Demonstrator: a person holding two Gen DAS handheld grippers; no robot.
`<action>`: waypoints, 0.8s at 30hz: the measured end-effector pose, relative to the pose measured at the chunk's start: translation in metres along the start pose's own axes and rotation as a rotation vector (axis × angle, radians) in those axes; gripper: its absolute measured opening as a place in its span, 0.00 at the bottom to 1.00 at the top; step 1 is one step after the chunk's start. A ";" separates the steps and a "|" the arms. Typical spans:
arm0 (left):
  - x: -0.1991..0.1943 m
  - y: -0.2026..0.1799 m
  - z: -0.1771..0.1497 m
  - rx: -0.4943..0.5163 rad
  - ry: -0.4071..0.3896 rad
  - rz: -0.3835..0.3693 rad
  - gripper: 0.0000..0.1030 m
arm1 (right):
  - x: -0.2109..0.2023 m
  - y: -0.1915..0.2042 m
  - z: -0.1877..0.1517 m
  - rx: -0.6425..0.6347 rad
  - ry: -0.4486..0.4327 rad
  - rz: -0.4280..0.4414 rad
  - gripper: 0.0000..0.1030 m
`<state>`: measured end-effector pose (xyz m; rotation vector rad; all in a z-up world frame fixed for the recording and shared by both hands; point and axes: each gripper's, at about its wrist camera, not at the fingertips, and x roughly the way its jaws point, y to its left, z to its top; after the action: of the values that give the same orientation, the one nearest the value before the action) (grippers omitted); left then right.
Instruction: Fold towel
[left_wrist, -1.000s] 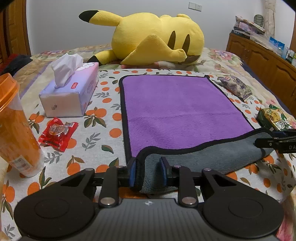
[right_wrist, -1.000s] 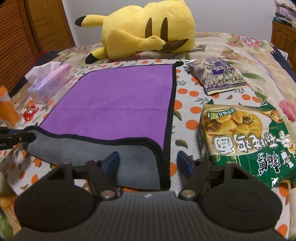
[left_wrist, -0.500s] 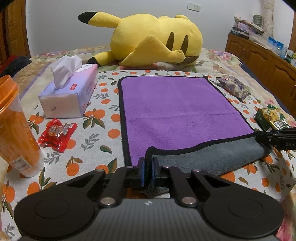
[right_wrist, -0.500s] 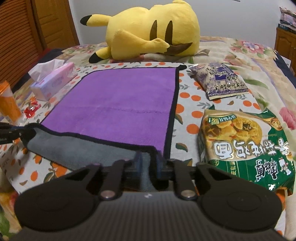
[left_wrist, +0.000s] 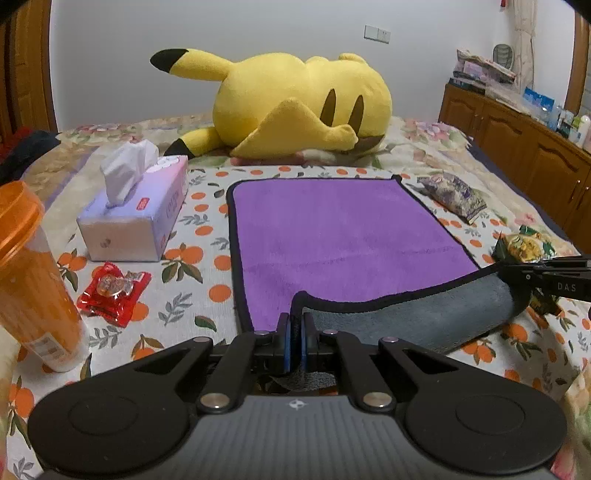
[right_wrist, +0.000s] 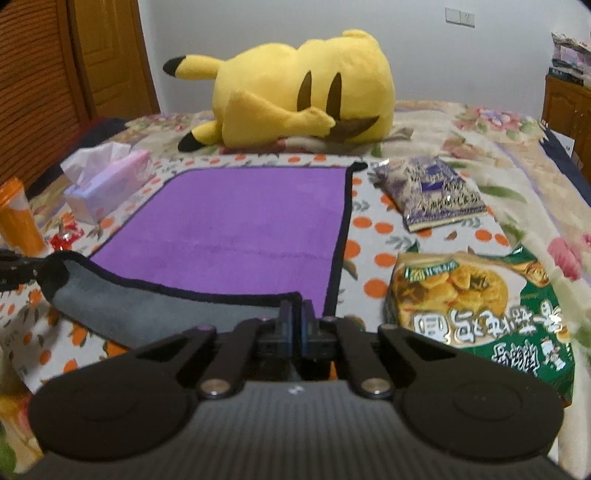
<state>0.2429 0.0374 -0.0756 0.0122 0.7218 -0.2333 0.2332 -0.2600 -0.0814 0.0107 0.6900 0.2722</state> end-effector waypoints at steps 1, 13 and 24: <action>-0.001 0.000 0.001 -0.002 0.001 0.000 0.06 | -0.001 0.000 0.001 -0.002 -0.010 0.000 0.04; -0.017 -0.001 0.016 -0.002 -0.050 -0.015 0.06 | -0.009 -0.001 0.009 0.004 -0.070 0.011 0.04; -0.003 -0.004 0.029 0.052 -0.059 -0.025 0.05 | -0.005 -0.001 0.016 -0.032 -0.091 0.005 0.04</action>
<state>0.2589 0.0316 -0.0511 0.0458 0.6572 -0.2756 0.2398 -0.2604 -0.0660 -0.0057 0.5957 0.2858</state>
